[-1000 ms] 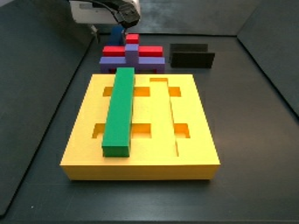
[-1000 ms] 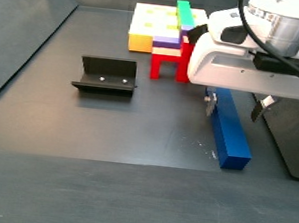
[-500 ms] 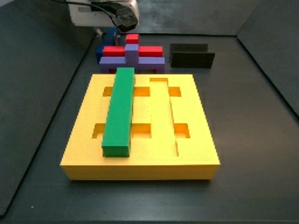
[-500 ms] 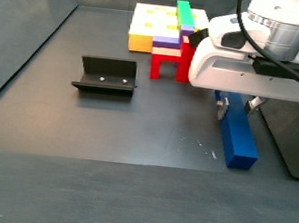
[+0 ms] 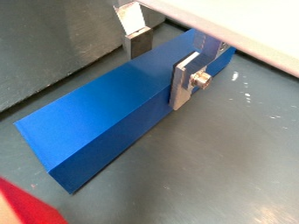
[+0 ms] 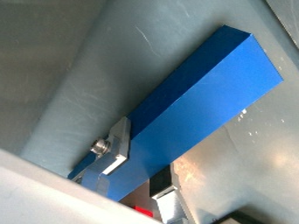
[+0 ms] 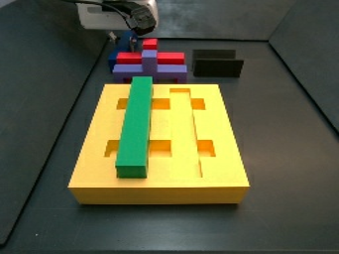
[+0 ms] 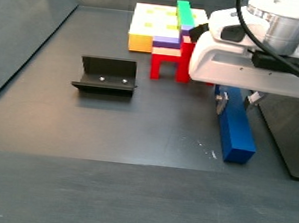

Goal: Pick up the blue object. Move up. Move to above the board. Insert the blue object.
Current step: Pick up the blue object.

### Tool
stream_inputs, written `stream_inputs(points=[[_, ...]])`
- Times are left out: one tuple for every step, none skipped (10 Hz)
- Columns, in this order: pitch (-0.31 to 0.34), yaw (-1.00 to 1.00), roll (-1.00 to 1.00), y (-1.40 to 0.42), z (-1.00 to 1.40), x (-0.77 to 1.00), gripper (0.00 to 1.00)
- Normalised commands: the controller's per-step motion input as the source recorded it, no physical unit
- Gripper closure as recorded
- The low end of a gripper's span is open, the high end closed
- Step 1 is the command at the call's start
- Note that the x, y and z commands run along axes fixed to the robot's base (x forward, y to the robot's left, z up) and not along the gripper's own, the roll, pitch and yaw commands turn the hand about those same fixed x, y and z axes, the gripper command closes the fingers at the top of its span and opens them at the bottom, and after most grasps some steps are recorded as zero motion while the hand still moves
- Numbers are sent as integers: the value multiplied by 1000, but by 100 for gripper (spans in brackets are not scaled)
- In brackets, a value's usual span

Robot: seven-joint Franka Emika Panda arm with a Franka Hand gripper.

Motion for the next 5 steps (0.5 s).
stream_inputs(points=[[0, 0, 0, 0, 0, 0, 100], [0, 0, 0, 0, 0, 0, 100], [0, 0, 0, 0, 0, 0, 100], [0, 0, 0, 0, 0, 0, 100], [0, 0, 0, 0, 0, 0, 100]])
